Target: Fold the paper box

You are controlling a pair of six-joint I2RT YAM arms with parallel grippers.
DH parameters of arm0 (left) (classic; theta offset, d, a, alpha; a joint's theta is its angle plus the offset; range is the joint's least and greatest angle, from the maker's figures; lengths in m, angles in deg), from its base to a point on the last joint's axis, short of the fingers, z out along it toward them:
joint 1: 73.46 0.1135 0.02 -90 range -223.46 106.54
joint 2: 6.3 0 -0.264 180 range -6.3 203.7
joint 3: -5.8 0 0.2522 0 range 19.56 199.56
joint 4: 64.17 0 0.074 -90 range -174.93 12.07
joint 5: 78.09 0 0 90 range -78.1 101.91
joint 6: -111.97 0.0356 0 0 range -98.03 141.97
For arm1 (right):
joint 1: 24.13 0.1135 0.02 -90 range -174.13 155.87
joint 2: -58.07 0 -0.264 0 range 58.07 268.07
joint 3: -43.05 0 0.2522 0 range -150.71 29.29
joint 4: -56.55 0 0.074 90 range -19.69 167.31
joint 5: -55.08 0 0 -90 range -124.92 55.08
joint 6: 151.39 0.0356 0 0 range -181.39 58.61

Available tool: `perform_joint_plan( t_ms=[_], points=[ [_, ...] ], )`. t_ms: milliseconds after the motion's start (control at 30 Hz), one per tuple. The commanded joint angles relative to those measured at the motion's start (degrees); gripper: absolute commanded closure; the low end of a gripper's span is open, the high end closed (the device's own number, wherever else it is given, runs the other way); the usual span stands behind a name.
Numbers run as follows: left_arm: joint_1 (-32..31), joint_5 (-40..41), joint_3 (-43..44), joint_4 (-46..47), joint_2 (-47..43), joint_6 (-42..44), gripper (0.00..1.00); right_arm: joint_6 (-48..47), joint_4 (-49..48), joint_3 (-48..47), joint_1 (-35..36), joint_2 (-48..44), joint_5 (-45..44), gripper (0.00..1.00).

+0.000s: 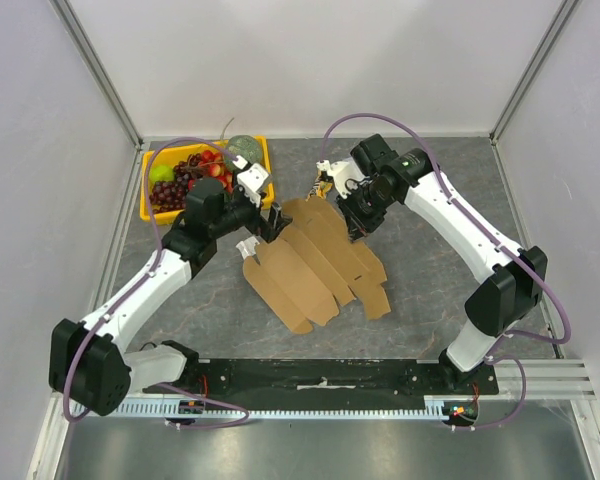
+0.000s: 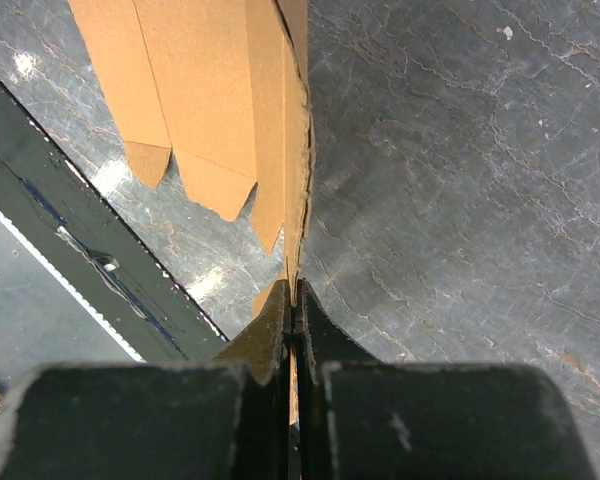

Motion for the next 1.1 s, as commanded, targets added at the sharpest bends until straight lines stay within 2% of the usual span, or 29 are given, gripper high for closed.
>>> perform_joint_plan(
  t_ms=[0, 100, 233, 300, 500, 733, 800, 900, 1067],
  points=[
    [0.0, 1.4, 4.3, 2.8, 2.7, 5.8, 0.02, -1.4, 1.0, 0.3, 0.4, -1.0, 1.3, 1.0],
    [0.0, 0.2, 5.6, 2.8, 4.7, 6.0, 0.09, -1.4, 0.9, 0.3, 0.4, -1.3, 1.6, 1.0],
    [0.0, -1.2, 6.8, 2.8, 6.8, 5.7, 0.29, -1.4, 0.8, 0.4, 0.4, -1.5, 1.7, 1.0],
    [0.0, -2.1, 6.9, 2.8, 7.0, 5.3, 0.35, -1.4, 0.7, 0.2, 0.4, -1.5, 1.8, 1.0],
    [-0.1, -5.8, 6.7, 2.4, 8.0, 4.2, 0.48, -1.1, 0.8, -1.1, 0.5, -0.6, 1.9, 1.0],
    [0.0, -5.6, 7.9, 0.4, 8.9, 3.8, 0.58, -1.0, 0.6, -1.6, 0.4, 0.0, 1.9, 1.0],
    [0.0, -6.1, 7.9, 0.4, 8.8, 3.7, 0.65, -0.9, 0.4, -1.8, 0.4, 0.1, 1.3, 1.0],
    [-0.1, -6.4, 7.7, 0.3, 8.8, 3.4, 0.84, -0.7, 0.0, -1.6, 0.4, 0.0, 0.3, 0.96],
    [0.0, -6.7, 7.5, 0.3, 9.1, 2.7, 0.94, -0.4, -3.0, 0.5, 0.4, -1.5, -0.6, 0.84]
  ],
)
